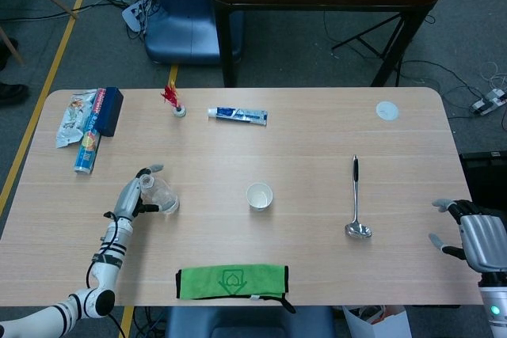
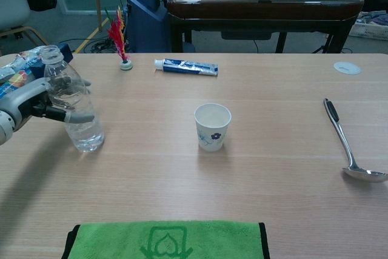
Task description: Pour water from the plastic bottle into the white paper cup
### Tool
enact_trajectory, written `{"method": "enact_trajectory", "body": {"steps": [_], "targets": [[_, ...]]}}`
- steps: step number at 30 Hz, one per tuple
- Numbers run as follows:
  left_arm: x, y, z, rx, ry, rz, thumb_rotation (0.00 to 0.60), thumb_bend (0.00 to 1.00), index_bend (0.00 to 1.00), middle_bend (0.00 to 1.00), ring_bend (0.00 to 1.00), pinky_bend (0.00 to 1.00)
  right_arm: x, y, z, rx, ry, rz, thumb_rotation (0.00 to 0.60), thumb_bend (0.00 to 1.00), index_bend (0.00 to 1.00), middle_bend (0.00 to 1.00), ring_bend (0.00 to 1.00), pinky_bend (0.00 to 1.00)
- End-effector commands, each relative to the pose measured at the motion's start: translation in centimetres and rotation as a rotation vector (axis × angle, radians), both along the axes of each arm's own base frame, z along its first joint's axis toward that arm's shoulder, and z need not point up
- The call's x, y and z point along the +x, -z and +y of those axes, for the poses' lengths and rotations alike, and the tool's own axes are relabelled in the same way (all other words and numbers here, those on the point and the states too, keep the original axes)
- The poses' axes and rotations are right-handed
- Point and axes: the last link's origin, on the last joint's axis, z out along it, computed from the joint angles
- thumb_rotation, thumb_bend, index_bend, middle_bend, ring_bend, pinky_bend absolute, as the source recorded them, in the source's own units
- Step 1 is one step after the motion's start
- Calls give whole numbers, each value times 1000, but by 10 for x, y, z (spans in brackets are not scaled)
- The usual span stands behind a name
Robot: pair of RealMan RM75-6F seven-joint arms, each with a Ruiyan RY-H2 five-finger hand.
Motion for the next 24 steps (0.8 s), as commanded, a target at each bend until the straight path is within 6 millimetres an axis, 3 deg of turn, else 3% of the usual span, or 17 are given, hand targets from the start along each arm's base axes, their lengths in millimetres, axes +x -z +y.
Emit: {"method": "enact_trajectory", "body": {"steps": [1, 13, 24], "targets": [[-1, -2, -1, -15, -12, 8, 600, 15, 127, 112, 40, 163, 0, 0, 0, 0, 0, 0, 600, 173, 351, 416, 324, 438], [-1, -9, -12, -80, -37, 30, 600, 0, 51, 6, 0, 130, 0, 0, 0, 1, -2, -1, 600, 173, 351, 416, 323, 438], [-2, -19, -22, -122, -48, 57, 600, 0, 4, 0, 0, 101, 1, 1, 0, 4, -3, 0, 600, 174, 351, 416, 324, 438]]}}
